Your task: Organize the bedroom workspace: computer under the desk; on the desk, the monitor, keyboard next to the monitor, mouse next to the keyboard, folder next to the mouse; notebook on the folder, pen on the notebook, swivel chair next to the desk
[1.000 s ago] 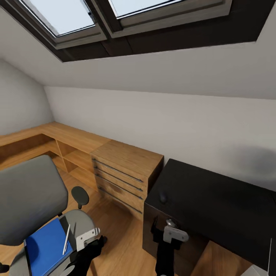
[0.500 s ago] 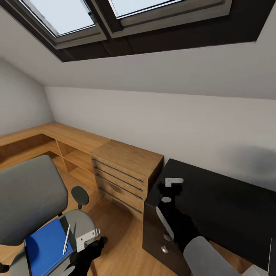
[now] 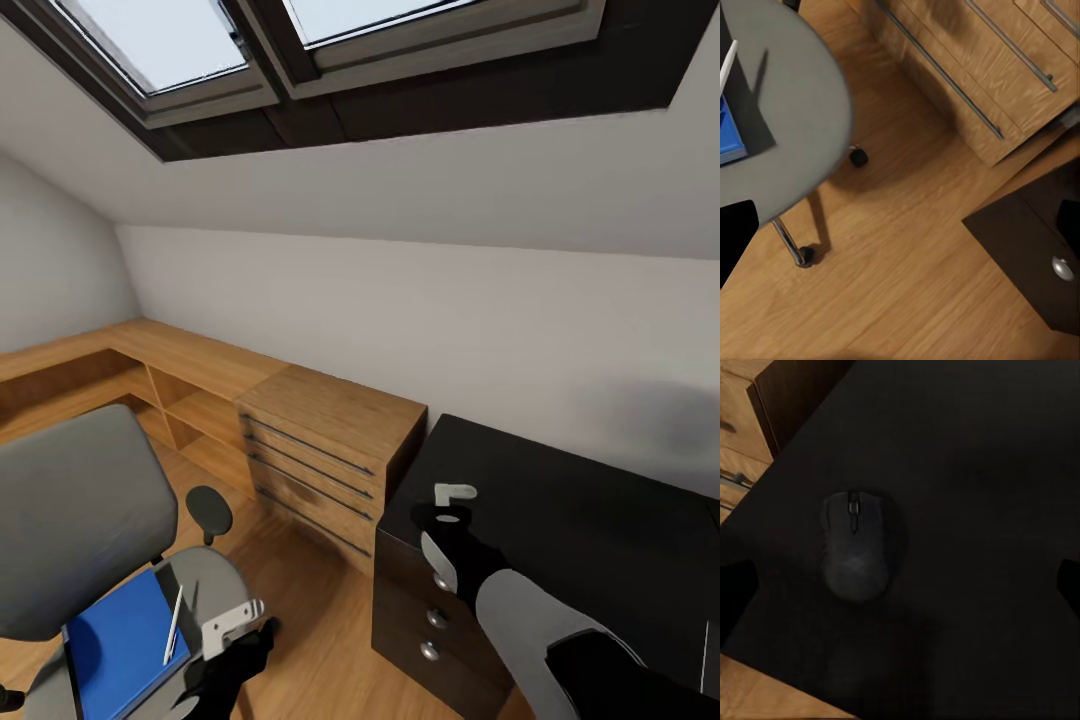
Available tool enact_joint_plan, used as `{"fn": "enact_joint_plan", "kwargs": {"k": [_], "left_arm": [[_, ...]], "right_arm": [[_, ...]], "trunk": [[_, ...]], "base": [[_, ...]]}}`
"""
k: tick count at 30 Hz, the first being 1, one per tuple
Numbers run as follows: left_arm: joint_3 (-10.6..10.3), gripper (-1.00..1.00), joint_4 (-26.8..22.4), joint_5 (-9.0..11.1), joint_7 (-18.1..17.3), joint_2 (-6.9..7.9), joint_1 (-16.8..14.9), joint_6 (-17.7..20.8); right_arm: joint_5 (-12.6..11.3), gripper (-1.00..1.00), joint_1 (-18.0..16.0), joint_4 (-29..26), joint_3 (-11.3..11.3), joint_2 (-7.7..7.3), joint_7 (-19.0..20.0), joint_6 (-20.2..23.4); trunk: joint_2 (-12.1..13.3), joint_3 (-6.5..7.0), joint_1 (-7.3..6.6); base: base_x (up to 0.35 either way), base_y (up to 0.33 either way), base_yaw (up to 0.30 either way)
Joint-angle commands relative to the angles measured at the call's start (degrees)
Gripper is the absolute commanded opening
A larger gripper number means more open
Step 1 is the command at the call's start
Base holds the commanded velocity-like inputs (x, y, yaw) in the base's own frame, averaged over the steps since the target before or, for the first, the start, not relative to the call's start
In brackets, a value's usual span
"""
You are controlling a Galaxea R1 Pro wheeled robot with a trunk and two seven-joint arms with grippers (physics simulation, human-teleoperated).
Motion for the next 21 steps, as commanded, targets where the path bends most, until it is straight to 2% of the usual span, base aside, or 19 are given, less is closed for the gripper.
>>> {"fn": "enact_joint_plan", "kwargs": {"k": [1,7,12,21], "left_arm": [[-0.41,1.00,-0.12,0.21,0.43,0.06,-0.06,0.19],[-1.19,1.00,-0.36,0.17,0.67,0.04,-0.06,0.10],[-1.32,1.00,-1.25,0.16,0.73,-0.02,-0.06,0.06],[-1.47,1.00,-1.36,0.20,0.71,-0.02,-0.06,0.01]], "right_arm": [[-0.34,1.00,-0.04,0.24,0.51,-0.06,0.28,0.18],[-0.34,1.00,-0.05,0.81,0.59,-0.07,1.89,-0.05],[-0.36,1.00,-0.03,0.83,0.60,-0.83,5.46,-0.13],[-0.68,1.00,0.04,0.45,0.50,-1.62,5.84,-0.20]], "trunk": [[-0.06,-0.08,0.01],[-0.06,-0.08,0.01],[-2.06,-0.97,1.11],[-5.67,-2.59,3.08]], "base": [[0.000,0.000,0.000],[0.000,0.000,0.000],[0.000,0.000,0.000],[0.000,0.000,0.000]]}}
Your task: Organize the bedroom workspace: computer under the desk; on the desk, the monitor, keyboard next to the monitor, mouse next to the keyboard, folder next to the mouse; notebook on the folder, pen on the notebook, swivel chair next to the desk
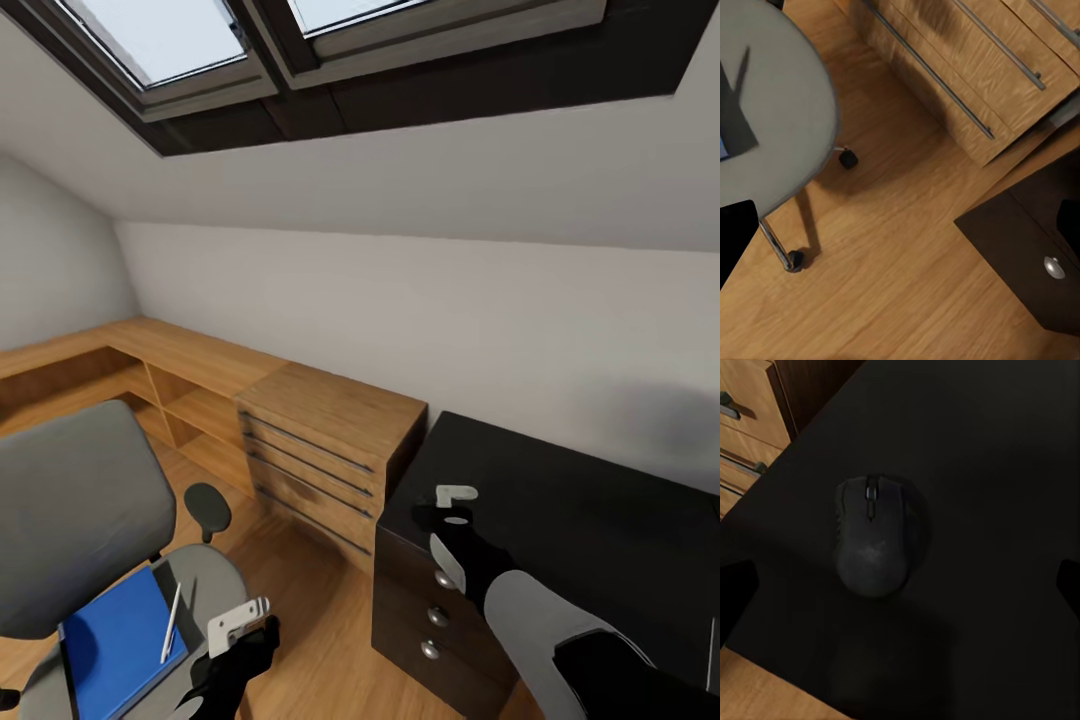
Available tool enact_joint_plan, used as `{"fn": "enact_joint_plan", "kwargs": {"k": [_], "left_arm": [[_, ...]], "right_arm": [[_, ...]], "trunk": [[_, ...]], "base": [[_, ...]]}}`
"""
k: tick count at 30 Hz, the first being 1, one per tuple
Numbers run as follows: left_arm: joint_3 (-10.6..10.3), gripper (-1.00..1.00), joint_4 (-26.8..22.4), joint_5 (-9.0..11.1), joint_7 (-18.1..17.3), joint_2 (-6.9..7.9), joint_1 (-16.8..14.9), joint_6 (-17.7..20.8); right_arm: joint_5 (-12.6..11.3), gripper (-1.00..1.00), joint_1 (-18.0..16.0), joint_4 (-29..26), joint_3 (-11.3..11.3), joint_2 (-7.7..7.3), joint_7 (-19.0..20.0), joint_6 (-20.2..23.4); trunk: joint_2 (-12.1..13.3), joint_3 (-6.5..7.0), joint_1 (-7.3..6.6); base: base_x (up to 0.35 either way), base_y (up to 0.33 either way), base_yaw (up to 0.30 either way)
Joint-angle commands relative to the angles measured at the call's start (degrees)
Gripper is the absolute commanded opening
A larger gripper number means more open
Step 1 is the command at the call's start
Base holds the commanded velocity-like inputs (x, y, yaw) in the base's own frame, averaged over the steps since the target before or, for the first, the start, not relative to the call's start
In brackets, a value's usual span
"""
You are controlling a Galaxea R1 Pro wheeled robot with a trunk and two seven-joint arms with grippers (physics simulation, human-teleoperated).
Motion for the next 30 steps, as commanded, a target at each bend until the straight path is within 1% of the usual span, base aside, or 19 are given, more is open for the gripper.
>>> {"fn": "enact_joint_plan", "kwargs": {"k": [1,3,4,6,10,13,15,19,21,27,30], "left_arm": [[-0.12,1.00,-0.10,0.21,0.41,0.05,-0.06,0.20],[-0.15,1.00,-0.10,0.21,0.41,0.05,-0.06,0.20],[-1.02,1.00,-0.07,0.19,0.46,0.06,-0.06,0.20],[-1.88,1.00,-0.07,0.16,0.51,0.10,-0.06,0.20],[-2.67,1.00,-0.11,0.13,0.57,0.13,-0.06,0.20],[-2.79,1.00,-0.07,0.12,0.58,0.19,-0.06,0.20],[-2.84,1.00,-0.07,0.12,0.53,0.22,-0.06,0.20],[-2.85,1.00,-0.11,0.12,0.51,0.23,-0.06,0.20],[-2.86,1.00,-0.13,0.12,0.50,0.25,-0.06,0.20],[-2.86,1.00,-0.09,0.12,0.50,0.26,-0.06,0.20],[-2.86,1.00,-0.09,0.12,0.50,0.24,-0.06,0.20]], "right_arm": [[-0.47,1.00,-0.03,-0.12,0.48,-0.05,-0.41,0.35],[-0.48,1.00,-0.03,-0.14,0.42,-0.10,-0.41,0.38],[-0.57,1.00,-0.03,-0.12,0.39,-0.31,-0.32,0.42],[-0.63,1.00,-0.03,-0.08,0.42,-0.38,-0.28,0.43],[-0.75,1.00,-0.03,0.09,0.42,-0.43,-0.23,0.43],[-0.81,1.00,0.00,0.14,0.43,-0.44,0.14,0.44],[-0.87,1.00,0.04,0.17,0.41,-0.45,1.35,0.44],[-0.94,1.00,0.05,0.22,0.37,-0.48,4.55,0.49],[-0.93,1.00,0.06,0.26,0.36,-0.50,6.89,0.65],[-0.95,1.00,0.06,0.27,0.30,-0.53,7.32,0.69],[-1.34,1.00,0.06,0.27,0.26,-0.57,7.35,0.74]], "trunk": [[-0.47,-0.26,0.23],[-1.27,-0.62,0.67],[-1.67,-0.80,0.89],[-2.47,-1.15,1.33],[-4.08,-1.87,2.21],[-5.28,-2.41,2.87],[-6.08,-2.77,3.31],[-7.69,-3.49,4.19],[-8.49,-3.85,4.62],[-10.90,-4.92,5.94],[-12.10,-5.46,6.60]], "base": [[0.000,0.000,0.000],[0.000,0.000,0.000],[0.000,0.000,0.000],[0.000,0.000,0.000],[0.000,0.000,0.000],[0.000,0.000,0.000],[0.000,0.000,0.000],[0.000,0.000,0.000],[0.000,0.000,0.000],[0.000,0.000,0.000],[0.000,0.000,0.000]]}}
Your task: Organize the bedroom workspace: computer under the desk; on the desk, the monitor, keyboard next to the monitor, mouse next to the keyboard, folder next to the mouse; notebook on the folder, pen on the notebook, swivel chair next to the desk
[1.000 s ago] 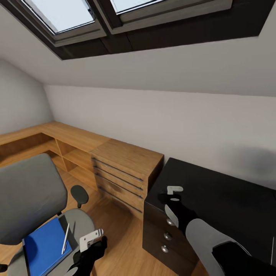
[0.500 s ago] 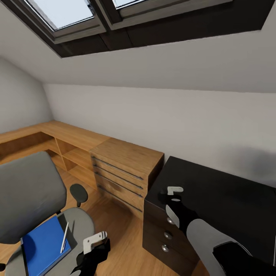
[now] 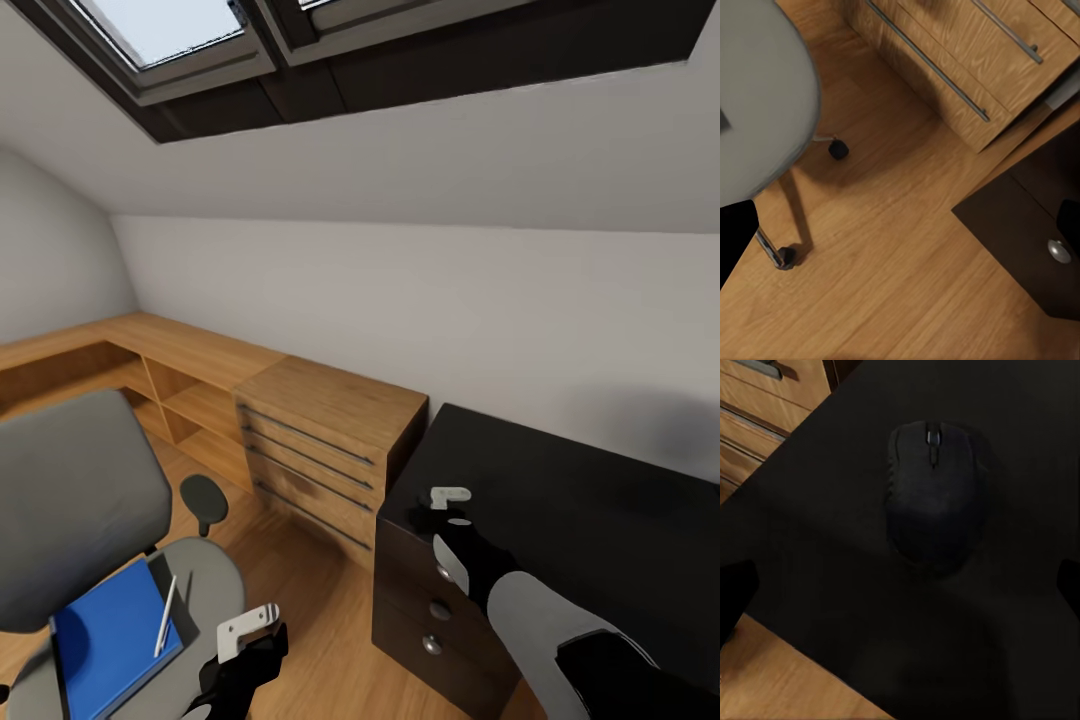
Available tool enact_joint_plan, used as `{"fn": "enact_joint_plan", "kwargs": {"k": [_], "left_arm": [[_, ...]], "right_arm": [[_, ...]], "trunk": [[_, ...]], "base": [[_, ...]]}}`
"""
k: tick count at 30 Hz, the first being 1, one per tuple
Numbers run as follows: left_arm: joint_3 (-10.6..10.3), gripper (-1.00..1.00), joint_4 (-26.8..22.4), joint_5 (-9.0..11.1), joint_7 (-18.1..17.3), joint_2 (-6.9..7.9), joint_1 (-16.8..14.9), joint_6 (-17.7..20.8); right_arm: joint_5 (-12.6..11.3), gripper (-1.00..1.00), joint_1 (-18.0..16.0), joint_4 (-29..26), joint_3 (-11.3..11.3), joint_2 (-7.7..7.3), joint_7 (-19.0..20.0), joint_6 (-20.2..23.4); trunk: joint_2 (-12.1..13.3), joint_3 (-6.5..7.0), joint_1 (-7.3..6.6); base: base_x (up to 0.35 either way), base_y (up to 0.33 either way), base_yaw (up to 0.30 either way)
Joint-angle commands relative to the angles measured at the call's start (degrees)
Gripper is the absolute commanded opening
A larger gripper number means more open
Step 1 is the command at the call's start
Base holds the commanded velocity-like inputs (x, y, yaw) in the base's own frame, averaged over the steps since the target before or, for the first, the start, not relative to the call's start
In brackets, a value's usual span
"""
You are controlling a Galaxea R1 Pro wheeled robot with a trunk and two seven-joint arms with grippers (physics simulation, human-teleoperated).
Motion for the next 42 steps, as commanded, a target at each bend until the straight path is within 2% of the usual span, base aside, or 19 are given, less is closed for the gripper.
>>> {"fn": "enact_joint_plan", "kwargs": {"k": [1,2,3,8,12,24,42], "left_arm": [[-0.12,1.00,-0.10,0.20,0.41,0.05,-0.06,0.20],[-0.12,1.00,-0.11,0.20,0.41,0.05,-0.06,0.20],[-0.15,1.00,-0.12,0.20,0.41,0.05,-0.06,0.20],[-0.21,1.00,-0.09,0.20,0.41,0.05,-0.06,0.20],[-0.21,1.00,-0.05,0.26,0.41,0.05,-0.06,0.20],[-0.08,1.00,0.92,0.62,-0.21,0.13,-0.06,0.20],[-0.22,1.00,1.37,0.48,0.06,0.05,-0.06,0.20]], "right_arm": [[-0.65,1.00,-0.03,-0.11,0.46,-0.17,-0.39,0.34],[-0.97,1.00,-0.03,-0.11,0.44,-0.78,-0.35,0.35],[-2.32,1.00,-0.03,-0.11,0.44,-1.58,-0.30,0.39],[-4.05,1.00,-0.03,-0.11,0.49,-1.98,-0.27,0.47],[-4.18,1.00,-0.03,-0.11,0.50,-2.04,-0.27,0.48],[-4.23,1.00,-0.03,-0.11,0.58,-2.02,-0.27,0.51],[-4.23,1.00,-0.03,-0.11,0.55,-2.03,-0.27,0.62]], "trunk": [[-0.46,-0.25,0.23],[-0.86,-0.43,0.45],[-1.26,-0.61,0.67],[-3.27,-1.51,1.77],[-4.87,-2.22,2.64],[-4.87,-2.22,2.64],[-4.87,-2.22,2.64]], "base": [[0.000,0.000,0.000],[0.000,0.000,0.000],[0.000,0.000,0.000],[0.000,0.000,0.000],[0.000,0.000,0.000],[0.002,0.000,0.000],[0.127,0.000,0.000]]}}
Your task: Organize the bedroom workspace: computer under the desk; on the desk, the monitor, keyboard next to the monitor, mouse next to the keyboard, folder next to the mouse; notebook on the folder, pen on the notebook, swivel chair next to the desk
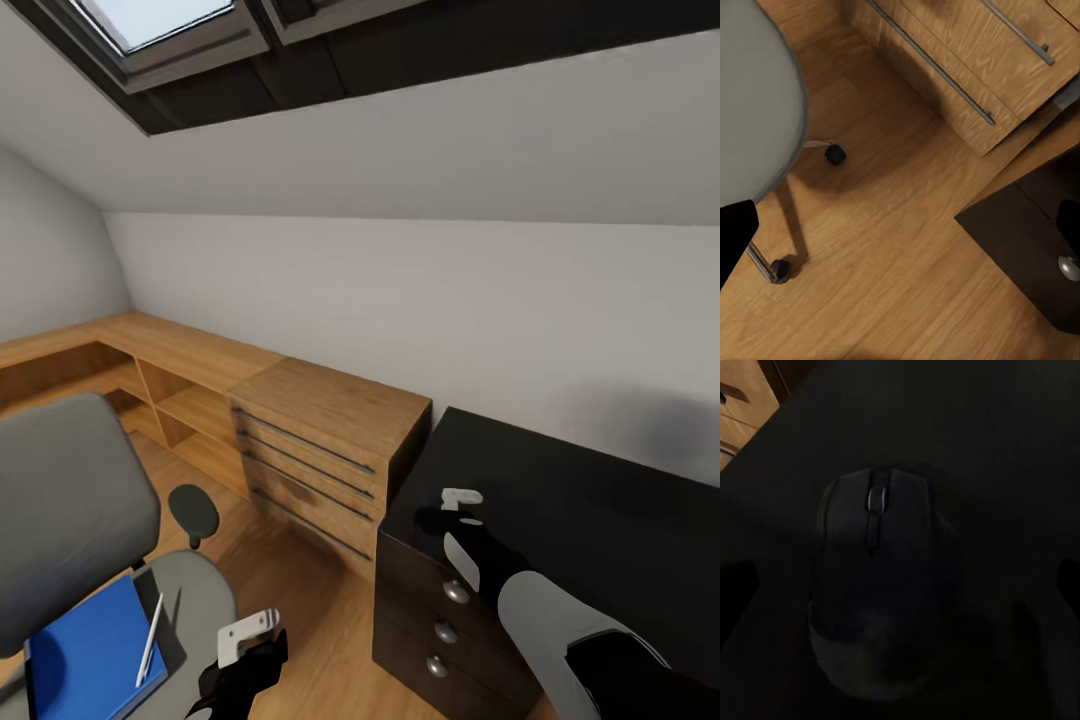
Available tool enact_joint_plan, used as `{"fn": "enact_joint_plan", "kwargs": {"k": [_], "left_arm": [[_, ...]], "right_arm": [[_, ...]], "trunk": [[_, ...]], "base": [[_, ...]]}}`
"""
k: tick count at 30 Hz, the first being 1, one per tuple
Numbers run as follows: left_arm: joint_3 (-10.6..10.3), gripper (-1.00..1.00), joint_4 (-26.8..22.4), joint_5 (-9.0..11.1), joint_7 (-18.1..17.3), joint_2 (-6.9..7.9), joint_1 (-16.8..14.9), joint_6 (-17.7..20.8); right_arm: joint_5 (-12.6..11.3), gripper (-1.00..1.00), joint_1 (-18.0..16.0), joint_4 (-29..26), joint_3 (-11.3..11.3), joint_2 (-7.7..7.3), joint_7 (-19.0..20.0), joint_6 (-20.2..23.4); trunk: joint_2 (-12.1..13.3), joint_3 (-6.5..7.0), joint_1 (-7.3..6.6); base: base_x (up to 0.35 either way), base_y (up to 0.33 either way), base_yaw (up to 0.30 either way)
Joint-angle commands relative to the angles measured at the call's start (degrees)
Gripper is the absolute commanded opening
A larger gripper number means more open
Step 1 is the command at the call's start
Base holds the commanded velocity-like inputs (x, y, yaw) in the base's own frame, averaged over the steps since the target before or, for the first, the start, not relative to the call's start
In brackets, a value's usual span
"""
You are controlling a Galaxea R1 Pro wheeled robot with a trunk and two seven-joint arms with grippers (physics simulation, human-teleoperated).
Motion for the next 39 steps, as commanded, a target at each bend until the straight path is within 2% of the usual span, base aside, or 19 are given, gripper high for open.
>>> {"fn": "enact_joint_plan", "kwargs": {"k": [1,14,18,22,35,36,39], "left_arm": [[-0.12,1.00,-0.09,0.20,0.41,0.05,-0.06,0.19],[-0.88,1.00,0.08,0.11,0.57,0.01,-0.06,0.19],[-0.95,1.00,0.09,0.11,0.67,-0.03,-0.06,0.19],[-1.29,1.00,0.09,0.05,0.71,-0.10,-0.06,0.19],[-2.05,1.00,0.07,0.02,0.68,-0.12,-0.06,0.19],[-2.05,1.00,0.04,0.02,0.68,-0.01,-0.06,0.19],[-2.05,1.00,0.03,0.02,0.68,0.05,-0.06,0.19]], "right_arm": [[-0.51,1.00,-0.03,-0.12,0.49,-0.03,-0.42,0.31],[-0.56,1.00,-0.03,-0.12,0.53,-0.03,-0.42,1.58],[-0.59,1.00,-0.03,-0.13,0.53,-0.02,-0.42,3.28],[-0.61,1.00,-0.03,-0.19,0.53,-0.02,-0.42,4.36],[-0.68,1.00,-0.03,-0.19,0.53,-0.03,-0.39,4.71],[-0.67,-1.00,-0.03,-0.20,0.53,-0.03,-0.35,4.71],[-0.68,-1.00,-0.03,-0.18,0.53,0.03,-0.34,4.71]], "trunk": [[-0.04,-0.06,0.00],[-0.04,-0.06,0.00],[-0.04,-0.06,0.00],[-1.24,-0.60,0.66],[-1.24,-0.60,0.66],[-1.24,-0.60,0.66],[-1.24,-0.60,0.66]], "base": [[0.028,0.000,0.000],[0.062,0.000,0.000],[0.001,0.000,0.000],[0.000,0.000,0.000],[0.000,0.000,0.000],[0.000,0.000,0.000],[0.000,0.000,0.000]]}}
